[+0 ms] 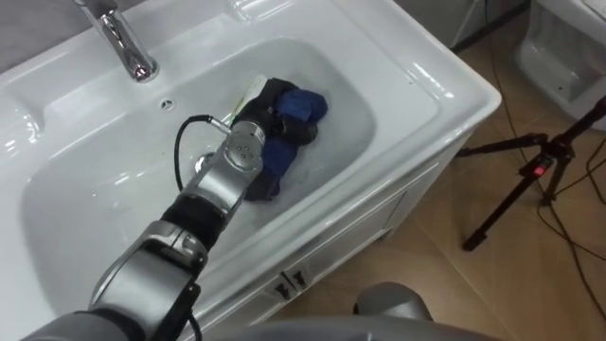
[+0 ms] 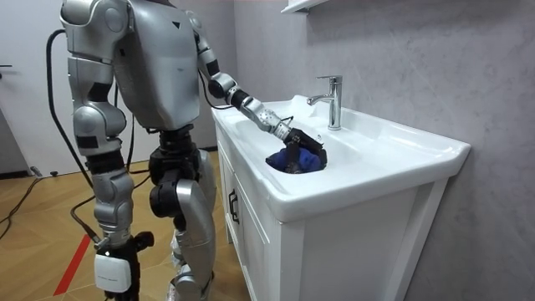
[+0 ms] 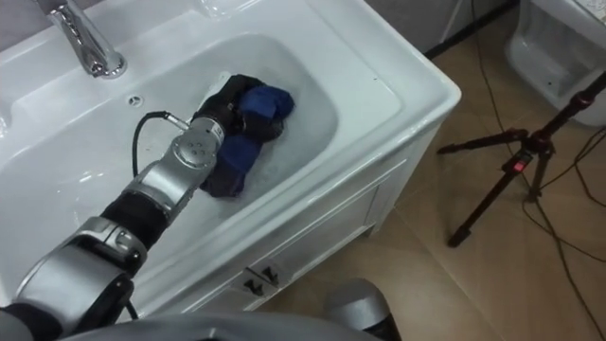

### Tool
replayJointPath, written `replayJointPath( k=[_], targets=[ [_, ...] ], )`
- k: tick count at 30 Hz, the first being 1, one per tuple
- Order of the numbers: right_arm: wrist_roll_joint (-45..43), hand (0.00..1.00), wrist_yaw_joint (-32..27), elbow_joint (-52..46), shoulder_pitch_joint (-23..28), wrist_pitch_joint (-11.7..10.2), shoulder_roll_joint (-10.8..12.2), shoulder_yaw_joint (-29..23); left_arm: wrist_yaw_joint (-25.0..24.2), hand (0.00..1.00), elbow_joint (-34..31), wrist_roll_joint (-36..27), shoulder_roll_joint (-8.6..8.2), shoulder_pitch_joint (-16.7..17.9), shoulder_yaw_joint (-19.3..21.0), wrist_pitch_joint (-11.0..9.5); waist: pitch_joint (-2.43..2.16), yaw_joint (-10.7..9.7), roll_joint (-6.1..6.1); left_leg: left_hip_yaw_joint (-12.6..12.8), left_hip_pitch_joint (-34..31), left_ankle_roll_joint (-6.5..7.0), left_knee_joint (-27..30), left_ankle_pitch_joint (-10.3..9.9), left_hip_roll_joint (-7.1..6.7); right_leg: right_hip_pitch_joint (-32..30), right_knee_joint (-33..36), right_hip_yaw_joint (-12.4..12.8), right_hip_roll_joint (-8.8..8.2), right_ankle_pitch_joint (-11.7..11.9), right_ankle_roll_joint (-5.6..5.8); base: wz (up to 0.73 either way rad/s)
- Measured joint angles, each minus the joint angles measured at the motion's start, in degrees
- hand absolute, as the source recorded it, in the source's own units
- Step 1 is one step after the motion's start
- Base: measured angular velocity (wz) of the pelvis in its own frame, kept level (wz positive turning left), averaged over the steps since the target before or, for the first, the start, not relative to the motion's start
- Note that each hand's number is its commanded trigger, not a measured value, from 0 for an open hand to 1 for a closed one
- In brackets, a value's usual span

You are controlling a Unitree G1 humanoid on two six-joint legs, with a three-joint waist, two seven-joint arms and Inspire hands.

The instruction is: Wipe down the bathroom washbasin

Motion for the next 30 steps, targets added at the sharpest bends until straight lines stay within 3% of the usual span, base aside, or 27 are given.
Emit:
replayJointPath(
  k=[1,4,5,6,7,10,15,22,26,30],
  targets=[
    [-0.1,0.0,0.1,0.0,0.1,0.3,0.0,0.0,0.0,1.0,0.4,0.0,0.05,0.7,0.6,0.0,-0.24,0.1,0.29,0.0,0.2,-0.01,-0.4,0.0,0.0,0.0,0.0,0.0,0.09,0.0,-0.01,0.0],
    [-0.1,0.0,0.4,-0.1,0.4,1.7,0.0,-0.1,0.1,1.0,2.4,3.5,0.05,1.5,1.7,-0.3,-0.42,1.8,-0.45,0.0,1.1,-0.04,-0.7,0.0,0.0,0.6,0.2,0.0,0.18,0.0,-0.06,-0.05],
    [-0.1,0.0,0.3,-0.2,0.8,1.8,-0.1,-0.1,0.2,1.0,3.1,5.3,0.05,2.8,2.7,-0.4,-1.11,2.4,-0.59,0.0,1.5,-0.04,-0.7,0.0,0.06,1.1,0.1,-0.1,0.22,0.0,-0.1,0.0],
    [0.0,0.0,0.2,0.1,1.3,1.8,-0.1,0.0,0.3,1.0,3.7,6.3,0.08,4.0,3.8,-0.4,-1.21,3.1,-1.01,-0.1,2.1,-0.04,-0.7,0.0,0.09,2.0,-0.1,-0.3,0.22,-0.1,-0.12,0.09],
    [-0.1,0.0,0.2,0.3,1.6,1.8,-0.1,-0.1,0.6,1.0,4.6,7.1,0.15,5.5,5.5,-1.0,-1.61,3.7,-1.18,-0.1,2.6,-0.04,-0.7,0.0,0.09,2.6,-0.4,-0.4,0.18,-0.1,-0.12,0.05],
    [-0.6,0.0,0.3,0.0,2.1,1.8,0.1,-0.1,3.0,1.0,6.3,8.9,0.32,7.9,8.0,-2.2,-1.99,5.5,-1.59,-0.8,3.2,-0.05,-0.7,0.0,0.02,4.2,-1.5,-1.1,0.02,0.0,-0.08,0.14],
    [-1.4,0.0,0.1,-0.2,1.1,1.8,0.2,-3.0,6.2,1.0,7.2,10.2,1.76,12.0,10.6,-4.7,-1.87,7.3,-1.54,-2.2,4.4,-0.06,-0.9,0.0,0.02,6.0,-2.2,-1.9,0.02,0.0,0.1,0.14],
    [-3.9,0.0,0.3,-0.3,1.3,1.7,0.5,-6.9,10.7,1.0,8.5,15.6,1.67,14.4,16.3,-7.6,-1.87,9.4,-1.54,-2.9,4.8,-0.49,-2.4,0.3,0.04,5.7,-2.0,-2.0,0.35,0.0,-0.1,0.02],
    [-3.9,0.0,0.3,-0.6,2.0,1.7,0.5,-8.3,12.8,1.0,8.6,16.4,2.1,15.1,18.0,-7.7,-1.98,9.6,-1.41,-3.0,5.1,-0.61,-2.5,0.4,0.2,5.8,-2.0,-1.8,0.69,0.1,-0.24,-0.03],
    [-4.0,0.0,0.3,-0.5,2.4,1.9,0.2,-9.6,15.7,1.0,8.6,17.6,3.54,16.1,18.2,-7.7,-2.19,11.0,-1.25,-3.0,5.3,-0.67,-2.5,0.4,0.3,5.6,-2.1,-0.8,1.08,0.2,-0.45,-0.15]
  ],
)
